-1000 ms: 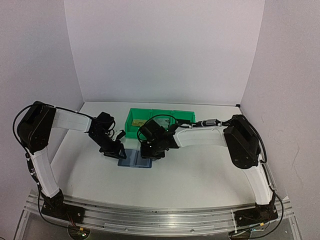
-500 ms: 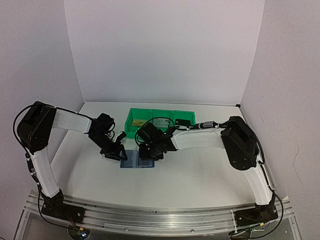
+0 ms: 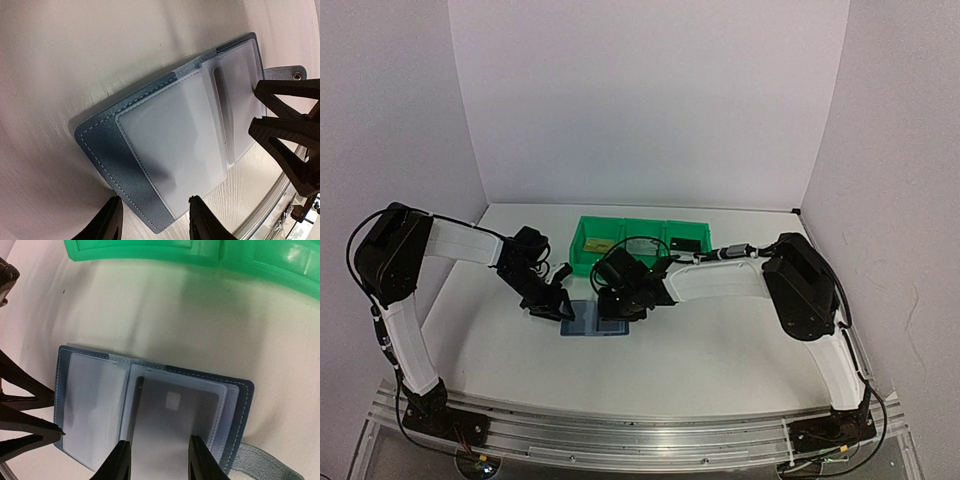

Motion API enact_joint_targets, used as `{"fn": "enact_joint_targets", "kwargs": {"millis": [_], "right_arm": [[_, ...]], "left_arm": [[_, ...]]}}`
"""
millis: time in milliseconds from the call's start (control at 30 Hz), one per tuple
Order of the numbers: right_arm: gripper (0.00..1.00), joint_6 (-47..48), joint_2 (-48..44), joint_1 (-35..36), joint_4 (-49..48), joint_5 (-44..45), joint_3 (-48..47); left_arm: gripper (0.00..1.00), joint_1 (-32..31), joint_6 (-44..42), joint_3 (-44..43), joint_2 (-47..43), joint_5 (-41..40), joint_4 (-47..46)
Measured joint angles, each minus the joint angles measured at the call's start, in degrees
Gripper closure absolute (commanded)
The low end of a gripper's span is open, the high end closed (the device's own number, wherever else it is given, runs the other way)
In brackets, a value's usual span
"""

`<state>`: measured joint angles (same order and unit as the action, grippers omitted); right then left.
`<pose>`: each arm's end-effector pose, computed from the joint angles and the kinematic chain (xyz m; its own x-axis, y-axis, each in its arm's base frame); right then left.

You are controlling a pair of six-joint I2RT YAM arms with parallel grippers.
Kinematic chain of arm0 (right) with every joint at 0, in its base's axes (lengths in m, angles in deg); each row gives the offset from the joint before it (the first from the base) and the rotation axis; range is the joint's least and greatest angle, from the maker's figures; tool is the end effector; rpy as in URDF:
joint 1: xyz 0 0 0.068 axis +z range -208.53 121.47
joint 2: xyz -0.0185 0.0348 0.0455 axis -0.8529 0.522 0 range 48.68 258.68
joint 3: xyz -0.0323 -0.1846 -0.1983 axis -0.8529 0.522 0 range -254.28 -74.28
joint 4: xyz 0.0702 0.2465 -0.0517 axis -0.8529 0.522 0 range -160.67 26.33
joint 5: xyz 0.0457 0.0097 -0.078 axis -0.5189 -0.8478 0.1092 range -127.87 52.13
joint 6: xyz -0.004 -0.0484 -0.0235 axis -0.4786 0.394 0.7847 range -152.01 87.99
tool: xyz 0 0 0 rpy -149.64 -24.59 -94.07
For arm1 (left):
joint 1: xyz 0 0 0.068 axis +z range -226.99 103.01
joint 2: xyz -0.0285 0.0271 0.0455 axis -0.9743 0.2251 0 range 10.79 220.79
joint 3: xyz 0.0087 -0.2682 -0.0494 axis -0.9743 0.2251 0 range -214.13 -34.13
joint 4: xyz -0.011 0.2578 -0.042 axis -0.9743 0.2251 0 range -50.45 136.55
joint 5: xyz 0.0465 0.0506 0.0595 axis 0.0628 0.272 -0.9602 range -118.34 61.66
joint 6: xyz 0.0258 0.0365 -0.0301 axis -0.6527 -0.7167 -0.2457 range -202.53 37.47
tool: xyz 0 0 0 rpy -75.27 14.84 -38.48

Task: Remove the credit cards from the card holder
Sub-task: Remove the credit card from the card holder.

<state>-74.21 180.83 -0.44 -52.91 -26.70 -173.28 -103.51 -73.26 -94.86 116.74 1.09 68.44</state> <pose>0.2721 0.4240 0.1409 -0.8200 -0.0702 -0.5681 -0.2936 0.9036 0.3121 0.2932 -0.1660 0.1347 -0.9314 0.3079 -0.1939 0.3639 0.7791 -0.5105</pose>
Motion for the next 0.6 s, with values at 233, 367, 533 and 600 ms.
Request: {"fn": "enact_joint_targets", "kwargs": {"millis": [233,367,533,600], "right_arm": [[0.59,0.9,-0.4,0.3,3.4,4.4,0.1],[0.62,0.8,-0.3,0.3,4.3,4.1,-0.4],[0.66,1.0,0.1,0.3,5.1,3.2,-1.3],[0.67,1.3,0.6,0.3,5.5,2.8,-2.1]], "left_arm": [[0.55,0.0,0.0,0.0,0.0,0.0,0.0],[0.55,0.0,0.0,0.0,0.0,0.0,0.0],[0.55,0.0,0.0,0.0,0.0,0.0,0.0],[0.55,0.0,0.0,0.0,0.0,0.0,0.0]]}}
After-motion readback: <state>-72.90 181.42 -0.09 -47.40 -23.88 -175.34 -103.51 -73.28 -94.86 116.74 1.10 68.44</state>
